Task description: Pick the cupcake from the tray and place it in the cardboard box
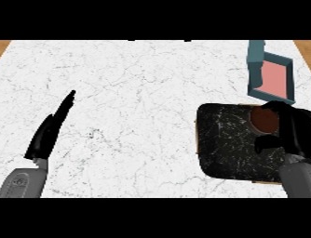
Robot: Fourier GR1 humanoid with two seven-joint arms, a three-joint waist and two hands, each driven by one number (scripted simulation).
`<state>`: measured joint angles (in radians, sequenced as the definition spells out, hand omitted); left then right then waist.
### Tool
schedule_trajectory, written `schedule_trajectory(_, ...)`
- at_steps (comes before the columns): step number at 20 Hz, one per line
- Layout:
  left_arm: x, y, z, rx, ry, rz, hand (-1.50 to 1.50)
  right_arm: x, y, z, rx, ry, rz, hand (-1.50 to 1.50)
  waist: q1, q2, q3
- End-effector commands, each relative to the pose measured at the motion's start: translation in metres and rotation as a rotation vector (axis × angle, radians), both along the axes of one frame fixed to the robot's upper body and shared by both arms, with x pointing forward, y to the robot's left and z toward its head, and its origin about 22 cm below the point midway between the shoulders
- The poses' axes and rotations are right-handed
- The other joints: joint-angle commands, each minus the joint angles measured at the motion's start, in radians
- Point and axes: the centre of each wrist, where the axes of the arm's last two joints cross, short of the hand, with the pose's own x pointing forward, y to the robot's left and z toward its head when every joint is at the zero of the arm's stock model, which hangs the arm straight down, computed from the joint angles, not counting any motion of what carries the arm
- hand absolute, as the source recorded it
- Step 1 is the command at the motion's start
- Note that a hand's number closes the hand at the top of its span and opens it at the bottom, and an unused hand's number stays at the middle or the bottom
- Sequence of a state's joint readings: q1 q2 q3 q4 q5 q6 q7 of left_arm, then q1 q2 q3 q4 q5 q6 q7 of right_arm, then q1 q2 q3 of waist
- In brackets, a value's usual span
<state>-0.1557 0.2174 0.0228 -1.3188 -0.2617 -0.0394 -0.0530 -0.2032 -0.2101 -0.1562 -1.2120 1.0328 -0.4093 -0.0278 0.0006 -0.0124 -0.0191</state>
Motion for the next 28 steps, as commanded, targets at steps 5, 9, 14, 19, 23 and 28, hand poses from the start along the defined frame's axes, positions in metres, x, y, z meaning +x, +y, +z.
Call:
schedule_trajectory(5, -0.014, 0.002, -0.012, -0.009, 0.025, -0.008, 0.0, 0.004, 0.004, -0.004, -0.06, -0.156, -0.058, 1.5, 0.002, 0.012, 0.019)
schedule_trajectory(9, -0.013, 0.004, -0.008, 0.005, 0.015, -0.016, 0.0, 0.018, 0.044, -0.004, -0.127, -0.11, -0.048, 1.5, 0.011, 0.012, 0.018)
schedule_trajectory(14, 0.008, -0.015, 0.006, 0.016, -0.014, -0.089, 0.0, 0.059, 0.103, 0.01, -0.225, 0.303, 0.122, 1.5, 0.115, 0.038, 0.012)
schedule_trajectory(19, 0.014, -0.013, 0.011, 0.008, -0.026, -0.07, 0.0, 0.108, 0.181, 0.075, -0.265, 0.336, 0.1, 1.5, 0.082, 0.028, 0.018)
schedule_trajectory(23, 0.014, -0.008, -0.003, -0.003, 0.012, -0.045, 0.0, 0.133, 0.223, 0.14, -0.285, 0.269, 0.054, 1.5, 0.047, 0.023, 0.018)
schedule_trajectory(28, 0.003, -0.003, 0.005, 0.003, 0.008, -0.009, 0.0, 0.137, 0.232, 0.173, -0.32, 0.143, -0.047, 1.5, 0.015, 0.013, 0.019)
